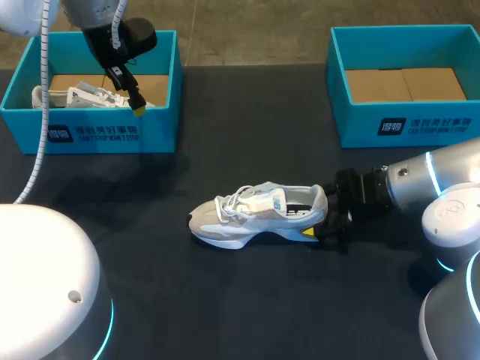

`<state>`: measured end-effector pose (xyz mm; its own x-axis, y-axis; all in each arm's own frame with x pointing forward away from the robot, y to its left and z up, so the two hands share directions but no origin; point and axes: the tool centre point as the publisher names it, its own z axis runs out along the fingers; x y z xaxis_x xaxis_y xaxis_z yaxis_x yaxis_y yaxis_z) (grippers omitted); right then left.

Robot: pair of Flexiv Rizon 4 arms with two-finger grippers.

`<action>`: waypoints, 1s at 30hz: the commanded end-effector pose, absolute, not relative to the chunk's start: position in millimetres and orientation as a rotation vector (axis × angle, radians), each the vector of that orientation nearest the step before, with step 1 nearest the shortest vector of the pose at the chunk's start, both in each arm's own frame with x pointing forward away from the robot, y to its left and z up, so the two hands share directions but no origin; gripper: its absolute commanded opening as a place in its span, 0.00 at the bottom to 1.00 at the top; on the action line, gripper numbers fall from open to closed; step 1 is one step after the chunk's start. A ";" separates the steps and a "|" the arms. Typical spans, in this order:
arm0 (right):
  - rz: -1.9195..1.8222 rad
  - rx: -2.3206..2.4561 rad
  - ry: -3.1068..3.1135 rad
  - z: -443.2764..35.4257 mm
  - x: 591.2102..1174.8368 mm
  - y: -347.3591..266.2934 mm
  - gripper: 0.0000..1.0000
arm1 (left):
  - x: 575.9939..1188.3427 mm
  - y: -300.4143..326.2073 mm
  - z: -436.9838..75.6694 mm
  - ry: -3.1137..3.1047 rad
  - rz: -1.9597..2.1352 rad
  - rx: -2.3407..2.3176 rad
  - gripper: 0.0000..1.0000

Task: Take the shoe out of the shoebox, open the shoe tongue, remove and reinsert the insole, then place the shoe into the shoebox

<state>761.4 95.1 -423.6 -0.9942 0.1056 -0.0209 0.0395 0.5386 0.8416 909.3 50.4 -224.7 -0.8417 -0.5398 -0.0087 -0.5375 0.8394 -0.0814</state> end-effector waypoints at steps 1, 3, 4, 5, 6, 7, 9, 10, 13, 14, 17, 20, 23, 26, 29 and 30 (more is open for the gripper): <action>1.464 0.130 2.695 -424.0 760.8 98.1 0.00 | 908.0 51.0 -224.5 2.981 -0.118 -0.872 1.00; 1.464 0.130 2.695 -424.0 760.8 98.1 0.00 | 908.0 51.0 -224.5 2.981 -0.118 -0.872 1.00; 1.464 0.130 2.695 -424.0 760.8 98.1 0.00 | 908.0 51.0 -224.5 2.981 -0.118 -0.872 1.00; 1.464 0.130 2.695 -424.0 760.8 98.1 0.00 | 908.0 51.0 -224.5 2.981 -0.118 -0.872 1.00; 1.464 0.130 2.695 -424.0 760.8 98.1 0.00 | 908.0 51.0 -224.5 2.981 -0.118 -0.872 1.00; 1.464 0.130 2.695 -424.0 760.8 98.1 0.00 | 911.7 49.2 -225.0 2.969 -0.110 -0.986 1.00; 1.464 0.130 2.695 -424.0 760.8 98.1 0.00 | 918.5 46.5 -225.5 2.872 -0.053 -1.251 1.00; 1.464 0.130 2.695 -424.0 760.8 98.1 0.00 | 919.6 45.5 -225.8 2.793 -0.014 -1.341 1.00; 1.464 0.130 2.695 -424.0 760.8 98.1 0.00 | 925.5 46.9 -227.0 2.553 0.052 -1.677 1.00; 1.464 0.130 2.695 -424.0 760.8 98.1 0.00 | 925.9 47.8 -227.3 2.479 0.052 -1.749 1.00; 1.464 0.130 2.695 -424.0 760.8 98.1 0.00 | 925.9 51.2 -228.9 2.276 0.028 -2.001 1.00; 1.464 0.130 2.695 -424.0 760.8 98.1 0.00 | 923.5 52.7 -230.9 2.170 -0.045 -2.146 1.00; 1.464 0.130 2.695 -424.0 760.8 98.1 0.00 | 916.8 53.1 -230.5 2.053 -0.085 -2.224 1.00; 1.464 0.130 2.695 -424.0 760.8 98.1 0.00 | 908.4 48.5 -227.7 1.978 -0.126 -2.256 1.00; 1.464 0.130 2.695 -424.0 760.8 98.1 0.00 | 898.3 40.0 -225.5 1.941 -0.154 -2.285 1.00; 1.464 0.130 2.695 -424.0 760.8 98.1 0.00 | 895.1 36.4 -225.0 1.927 -0.165 -2.301 1.00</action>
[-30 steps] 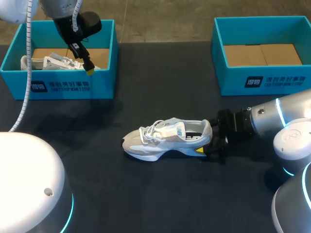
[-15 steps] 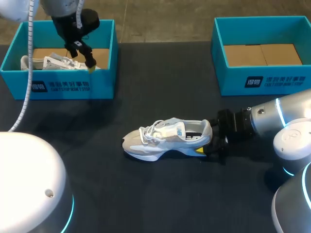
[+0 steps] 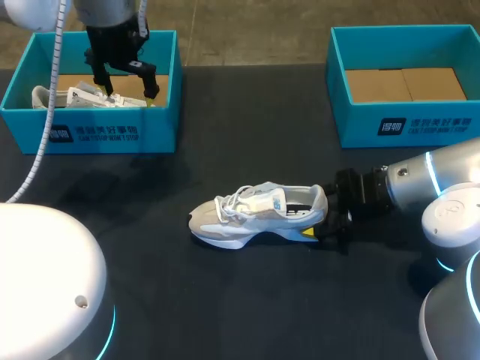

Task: Take the shoe out of the shoebox, open the shoe tongue, remove and reinsert the insole, then place the shoe into the shoebox

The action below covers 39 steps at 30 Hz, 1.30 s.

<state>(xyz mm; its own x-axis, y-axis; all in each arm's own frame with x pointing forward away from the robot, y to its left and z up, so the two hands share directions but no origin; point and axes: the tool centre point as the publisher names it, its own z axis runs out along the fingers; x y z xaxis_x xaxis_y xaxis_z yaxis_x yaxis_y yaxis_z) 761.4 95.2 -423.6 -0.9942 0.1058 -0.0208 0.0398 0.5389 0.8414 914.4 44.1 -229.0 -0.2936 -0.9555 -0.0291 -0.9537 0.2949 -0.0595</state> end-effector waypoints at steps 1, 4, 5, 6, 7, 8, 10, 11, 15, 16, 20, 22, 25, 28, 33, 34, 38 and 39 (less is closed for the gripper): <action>1.464 0.130 2.695 -424.0 760.8 98.1 0.00 | 890.5 30.4 -224.2 1.919 -0.166 -2.308 1.00; 1.464 0.130 2.695 -424.0 760.8 98.1 0.00 | 880.5 17.7 -223.9 1.903 -0.195 -2.342 1.00; 1.464 0.130 2.695 -424.0 760.8 98.1 0.00 | 877.1 12.8 -223.9 1.902 -0.202 -2.346 1.00; 1.464 0.130 2.695 -424.0 760.8 98.1 0.00 | 875.3 9.3 -224.2 1.904 -0.203 -2.346 1.00; 1.464 0.130 2.695 -424.0 760.8 98.1 0.00 | 872.7 3.8 -224.7 1.907 -0.203 -2.350 1.00; 1.464 0.130 2.695 -424.0 760.8 98.1 0.00 | 869.3 -4.9 -226.1 1.913 -0.199 -2.349 1.00; 1.464 0.130 2.695 -424.0 760.8 98.1 0.00 | 863.8 -18.3 -228.7 1.926 -0.196 -2.337 1.00; 1.464 0.130 2.695 -424.0 760.8 98.1 0.00 | 861.4 -24.7 -230.1 1.934 -0.193 -2.335 1.00; 1.464 0.130 2.695 -424.0 760.8 98.1 0.00 | 849.5 -49.1 -233.8 1.967 -0.183 -2.329 1.00; 1.464 0.130 2.695 -424.0 760.8 98.1 0.00 | 846.4 -55.1 -235.4 1.979 -0.172 -2.328 1.00; 1.464 0.130 2.695 -424.0 760.8 98.1 0.00 | 835.6 -77.0 -244.0 2.024 -0.132 -2.331 1.00; 1.464 0.130 2.695 -424.0 760.8 98.1 0.00 | 829.7 -87.3 -247.6 2.031 -0.116 -2.337 1.00; 1.464 0.130 2.695 -424.0 760.8 98.1 0.00 | 819.7 -100.9 -251.3 2.050 -0.103 -2.339 1.00; 1.464 0.130 2.695 -424.0 760.8 98.1 0.00 | 808.3 -120.1 -256.0 2.071 -0.089 -2.335 1.00; 1.464 0.130 2.695 -424.0 760.8 98.1 0.00 | 788.3 -148.3 -257.8 2.130 -0.081 -2.319 1.00; 1.464 0.130 2.695 -424.0 760.8 98.1 0.00 | 783.4 -153.8 -258.5 2.147 -0.075 -2.308 1.00; 1.464 0.130 2.695 -424.0 760.8 98.1 0.00 | 765.0 -173.3 -262.5 2.193 -0.054 -2.264 1.00; 1.464 0.130 2.695 -424.0 760.8 98.1 0.00 | 758.7 -179.2 -264.2 2.206 -0.047 -2.253 1.00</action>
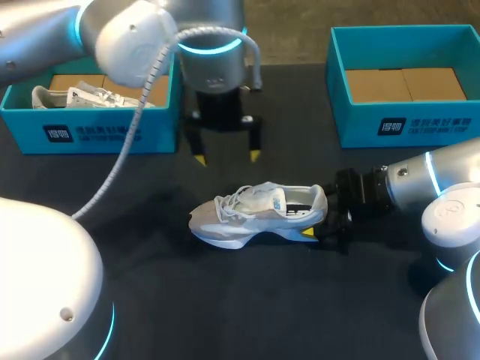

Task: Take the shoe out of the shoebox, open the shoe tongue, remove and reinsert the insole, then place the shoe into the shoebox

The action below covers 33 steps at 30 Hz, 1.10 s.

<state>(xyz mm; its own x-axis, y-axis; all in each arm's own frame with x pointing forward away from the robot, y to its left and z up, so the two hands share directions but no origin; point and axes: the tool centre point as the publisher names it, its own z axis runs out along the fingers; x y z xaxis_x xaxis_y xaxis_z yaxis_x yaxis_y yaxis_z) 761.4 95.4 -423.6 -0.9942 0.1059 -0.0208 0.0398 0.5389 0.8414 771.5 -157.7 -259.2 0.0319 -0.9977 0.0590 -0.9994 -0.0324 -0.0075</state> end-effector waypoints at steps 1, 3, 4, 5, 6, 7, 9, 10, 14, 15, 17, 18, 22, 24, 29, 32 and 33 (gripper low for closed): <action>1.464 0.130 2.695 -424.0 760.8 98.1 0.00 | 754.3 -183.3 -266.0 -2.198 0.037 2.227 1.00; 1.464 0.130 2.695 -424.0 760.8 98.1 0.00 | 747.0 -191.0 -269.8 -2.210 0.031 2.224 1.00; 1.464 0.130 2.695 -424.0 760.8 98.1 0.00 | 744.4 -194.2 -272.2 -2.221 0.020 2.221 1.00; 1.464 0.130 2.695 -424.0 760.8 98.1 0.00 | 742.1 -197.7 -275.2 -2.226 0.014 2.219 1.00; 1.464 0.130 2.695 -424.0 760.8 98.1 0.00 | 740.7 -200.2 -277.8 -2.233 0.002 2.213 1.00; 1.464 0.130 2.695 -424.0 760.8 98.1 0.00 | 739.3 -202.4 -280.5 -2.234 -0.005 2.207 1.00; 1.464 0.130 2.695 -424.0 760.8 98.1 0.00 | 735.6 -206.3 -284.6 -2.244 -0.018 2.202 1.00; 1.464 0.130 2.695 -424.0 760.8 98.1 0.00 | 735.2 -207.8 -286.5 -2.260 -0.023 2.191 1.00; 1.464 0.130 2.695 -424.0 760.8 98.1 0.00 | 734.3 -209.5 -288.2 -2.280 -0.022 2.174 1.00; 1.464 0.130 2.695 -424.0 760.8 98.1 0.00 | 734.3 -209.5 -288.2 -2.280 -0.022 2.174 1.00; 1.464 0.130 2.695 -424.0 760.8 98.1 0.00 | 734.3 -209.5 -288.2 -2.280 -0.022 2.174 1.00; 1.464 0.130 2.695 -424.0 760.8 98.1 0.00 | 734.3 -209.5 -288.2 -2.280 -0.022 2.174 1.00; 1.464 0.130 2.695 -424.0 760.8 98.1 0.00 | 734.3 -209.5 -288.2 -2.280 -0.022 2.174 1.00; 1.464 0.130 2.695 -424.0 760.8 98.1 0.00 | 734.3 -209.5 -288.2 -2.280 -0.022 2.174 1.00; 1.464 0.130 2.695 -424.0 760.8 98.1 0.00 | 735.2 -211.5 -290.6 -2.289 -0.041 2.179 1.00; 1.464 0.130 2.695 -424.0 760.8 98.1 0.00 | 738.2 -216.5 -297.6 -2.295 -0.058 2.181 1.00; 1.464 0.130 2.695 -424.0 760.8 98.1 0.00 | 739.3 -218.4 -299.6 -2.288 -0.062 2.180 1.00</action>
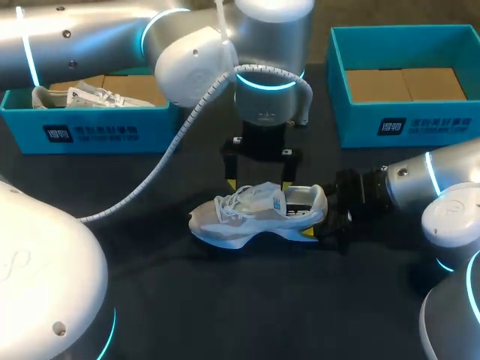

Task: Take the shoe out of the shoebox, open the shoe tongue, remove and reinsert the insole, then place the shoe into the shoebox

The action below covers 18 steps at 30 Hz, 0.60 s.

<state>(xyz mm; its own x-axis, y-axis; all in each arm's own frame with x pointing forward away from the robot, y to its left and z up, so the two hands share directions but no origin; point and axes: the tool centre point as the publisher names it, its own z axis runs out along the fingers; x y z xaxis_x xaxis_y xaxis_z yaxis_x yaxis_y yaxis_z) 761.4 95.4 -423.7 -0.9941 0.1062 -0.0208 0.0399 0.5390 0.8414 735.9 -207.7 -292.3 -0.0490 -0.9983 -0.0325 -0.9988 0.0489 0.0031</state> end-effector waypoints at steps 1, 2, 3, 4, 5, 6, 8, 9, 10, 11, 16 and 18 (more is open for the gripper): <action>1.464 0.130 2.695 -424.0 760.8 98.1 0.00 | 739.8 -220.2 -302.0 2.265 0.074 -2.150 1.00; 1.464 0.130 2.695 -424.0 760.8 98.1 0.00 | 739.8 -221.8 -304.3 2.266 0.082 -2.143 1.00; 1.464 0.130 2.695 -424.0 760.8 98.1 0.00 | 740.5 -223.3 -306.7 2.265 0.089 -2.144 1.00; 1.464 0.130 2.695 -424.0 760.8 98.1 0.00 | 740.8 -224.8 -309.2 2.271 0.105 -2.134 1.00; 1.464 0.130 2.695 -424.0 760.8 98.1 0.00 | 741.0 -225.6 -311.0 2.272 0.104 -2.133 1.00; 1.464 0.130 2.695 -424.0 760.8 98.1 0.00 | 742.0 -226.8 -313.7 2.270 0.112 -2.133 1.00; 1.464 0.130 2.695 -424.0 760.8 98.1 0.00 | 743.3 -228.8 -319.0 2.279 0.135 -2.125 1.00; 1.464 0.130 2.695 -424.0 760.8 98.1 0.00 | 743.4 -229.6 -321.1 2.291 0.141 -2.122 1.00; 1.464 0.130 2.695 -424.0 760.8 98.1 0.00 | 743.9 -230.4 -323.5 2.289 0.142 -2.120 1.00; 1.464 0.130 2.695 -424.0 760.8 98.1 0.00 | 744.6 -231.3 -325.4 2.278 0.136 -2.121 1.00; 1.464 0.130 2.695 -424.0 760.8 98.1 0.00 | 747.3 -235.3 -334.1 2.295 0.147 -2.104 1.00; 1.464 0.130 2.695 -424.0 760.8 98.1 0.00 | 748.7 -236.6 -337.5 2.293 0.150 -2.103 1.00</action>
